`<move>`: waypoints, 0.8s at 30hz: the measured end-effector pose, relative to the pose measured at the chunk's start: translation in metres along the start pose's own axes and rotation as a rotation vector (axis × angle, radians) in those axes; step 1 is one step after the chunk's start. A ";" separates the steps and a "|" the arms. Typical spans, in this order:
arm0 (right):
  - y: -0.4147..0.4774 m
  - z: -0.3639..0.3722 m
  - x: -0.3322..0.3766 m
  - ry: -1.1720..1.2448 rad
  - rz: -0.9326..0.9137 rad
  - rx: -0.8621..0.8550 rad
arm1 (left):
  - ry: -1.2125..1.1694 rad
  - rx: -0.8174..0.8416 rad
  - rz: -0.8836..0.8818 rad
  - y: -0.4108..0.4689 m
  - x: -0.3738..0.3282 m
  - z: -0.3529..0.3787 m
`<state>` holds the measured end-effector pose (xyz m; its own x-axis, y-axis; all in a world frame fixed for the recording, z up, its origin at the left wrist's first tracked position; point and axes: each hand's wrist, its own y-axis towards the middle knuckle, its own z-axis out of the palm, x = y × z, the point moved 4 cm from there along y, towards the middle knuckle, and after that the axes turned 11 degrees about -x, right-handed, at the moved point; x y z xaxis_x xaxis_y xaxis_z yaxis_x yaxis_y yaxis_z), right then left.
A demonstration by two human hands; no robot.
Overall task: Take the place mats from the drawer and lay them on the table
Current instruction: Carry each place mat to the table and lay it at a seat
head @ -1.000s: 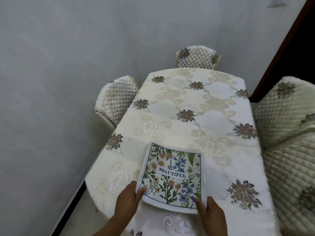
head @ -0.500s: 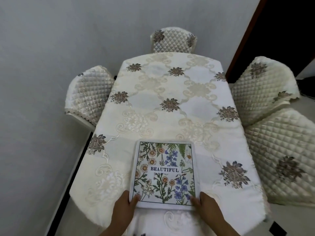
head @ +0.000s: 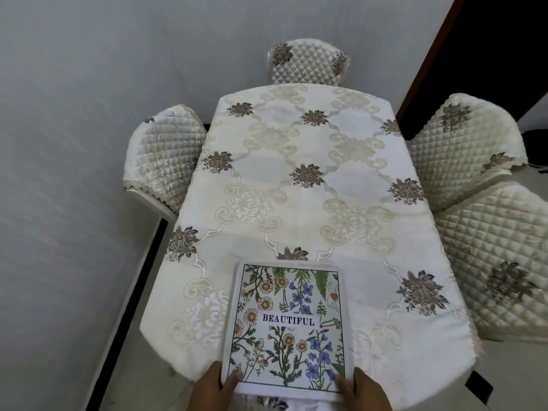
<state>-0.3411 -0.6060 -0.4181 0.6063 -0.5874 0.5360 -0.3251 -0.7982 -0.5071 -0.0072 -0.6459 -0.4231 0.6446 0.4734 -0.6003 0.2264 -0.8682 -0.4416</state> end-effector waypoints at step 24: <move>-0.016 0.008 0.022 -0.271 0.077 -0.280 | 0.257 -0.085 0.243 0.026 -0.023 -0.013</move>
<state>-0.3168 -0.6047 -0.4036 0.7299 -0.6206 0.2866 -0.5399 -0.7805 -0.3151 -0.0064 -0.6813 -0.4117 0.8469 0.2085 -0.4891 0.0971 -0.9651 -0.2433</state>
